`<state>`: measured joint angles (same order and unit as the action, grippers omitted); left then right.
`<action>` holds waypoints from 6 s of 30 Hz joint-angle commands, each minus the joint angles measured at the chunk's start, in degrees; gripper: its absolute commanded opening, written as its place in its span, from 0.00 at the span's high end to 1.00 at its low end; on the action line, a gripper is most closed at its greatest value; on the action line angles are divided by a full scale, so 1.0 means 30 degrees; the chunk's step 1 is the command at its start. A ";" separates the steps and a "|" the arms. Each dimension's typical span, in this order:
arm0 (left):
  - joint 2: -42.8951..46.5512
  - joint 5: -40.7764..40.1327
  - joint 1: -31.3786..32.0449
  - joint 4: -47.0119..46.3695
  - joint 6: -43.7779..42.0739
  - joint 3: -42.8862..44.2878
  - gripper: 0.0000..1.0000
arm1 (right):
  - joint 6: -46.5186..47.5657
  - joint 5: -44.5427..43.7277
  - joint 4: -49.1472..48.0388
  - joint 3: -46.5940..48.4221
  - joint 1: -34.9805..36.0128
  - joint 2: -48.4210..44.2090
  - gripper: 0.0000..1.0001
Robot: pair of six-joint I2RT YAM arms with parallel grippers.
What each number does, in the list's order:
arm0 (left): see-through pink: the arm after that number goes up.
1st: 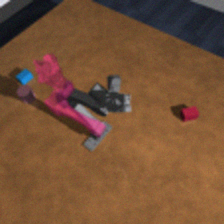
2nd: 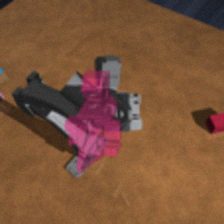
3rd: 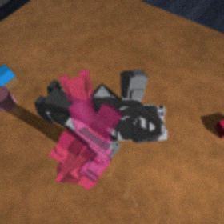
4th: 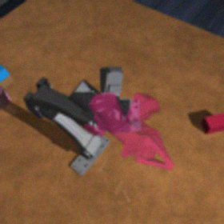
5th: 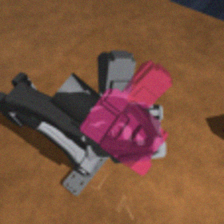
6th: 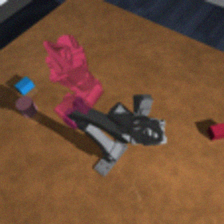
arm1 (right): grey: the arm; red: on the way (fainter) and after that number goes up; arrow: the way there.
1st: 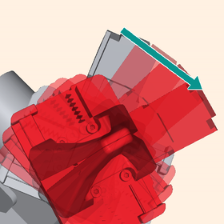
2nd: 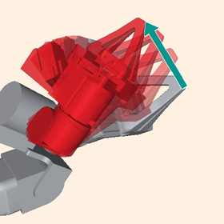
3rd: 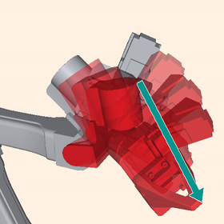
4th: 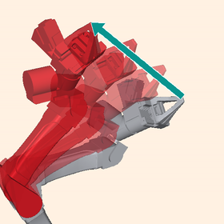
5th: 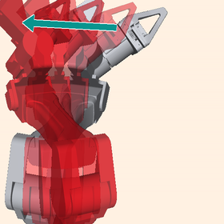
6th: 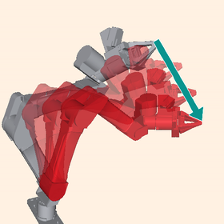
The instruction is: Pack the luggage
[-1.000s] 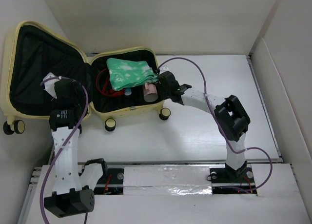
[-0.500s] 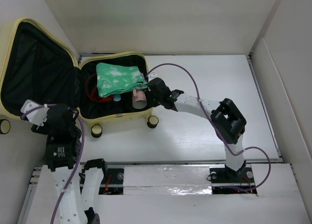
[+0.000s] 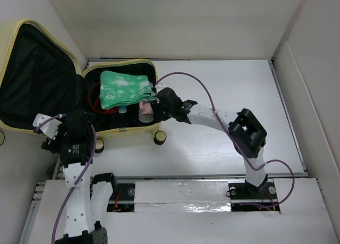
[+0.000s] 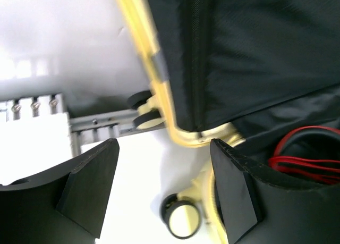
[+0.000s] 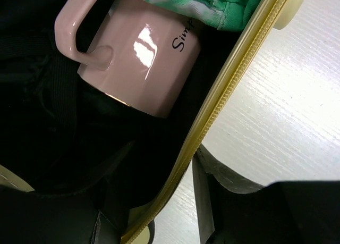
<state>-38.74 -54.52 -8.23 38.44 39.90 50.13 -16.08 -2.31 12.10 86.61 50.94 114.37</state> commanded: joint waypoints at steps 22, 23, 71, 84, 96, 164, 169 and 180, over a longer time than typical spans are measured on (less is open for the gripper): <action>-0.9293 1.2490 -0.1476 -0.8179 0.2575 -0.4696 0.40 | -0.0675 0.8942 -0.5494 -0.2151 0.1038 -0.0623 1.00; -0.9380 1.2548 -0.1476 -0.8589 0.2811 -0.4843 0.41 | -0.0822 0.8971 -0.5584 -0.2093 0.0864 -0.0477 1.00; -0.8434 0.7416 -0.6622 -0.4493 -0.1582 0.3616 0.24 | -0.2727 1.0466 -0.7636 -0.0393 -0.2360 0.1575 1.00; -1.0376 0.4909 -0.5519 -0.5076 -0.3192 0.7312 0.30 | -0.2552 1.0495 -0.7314 0.0135 -0.2008 0.2337 1.00; -1.1051 0.3758 -0.5519 -0.5138 -0.3661 0.7953 0.67 | -0.2610 1.0495 -0.7431 -0.0334 -0.2360 0.2132 1.00; -0.6001 1.0413 0.6092 -1.0497 -0.3541 0.6196 0.21 | -0.3902 0.4637 -1.0130 -1.1028 -0.3006 -0.7476 0.60; -0.9056 1.3234 0.2367 -0.9300 -0.3079 0.8600 0.21 | -0.3432 0.3119 -1.0155 -1.0736 -0.0871 -0.7626 0.28; -0.3816 1.3487 0.1806 -1.4042 -0.1873 0.2656 0.25 | -0.3928 0.1592 -1.4666 -0.8863 0.2442 -0.2356 0.00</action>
<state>-53.95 -12.27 -2.68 4.36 34.22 58.37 -27.24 6.04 -22.48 58.15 57.10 106.02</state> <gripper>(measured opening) 0.746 0.998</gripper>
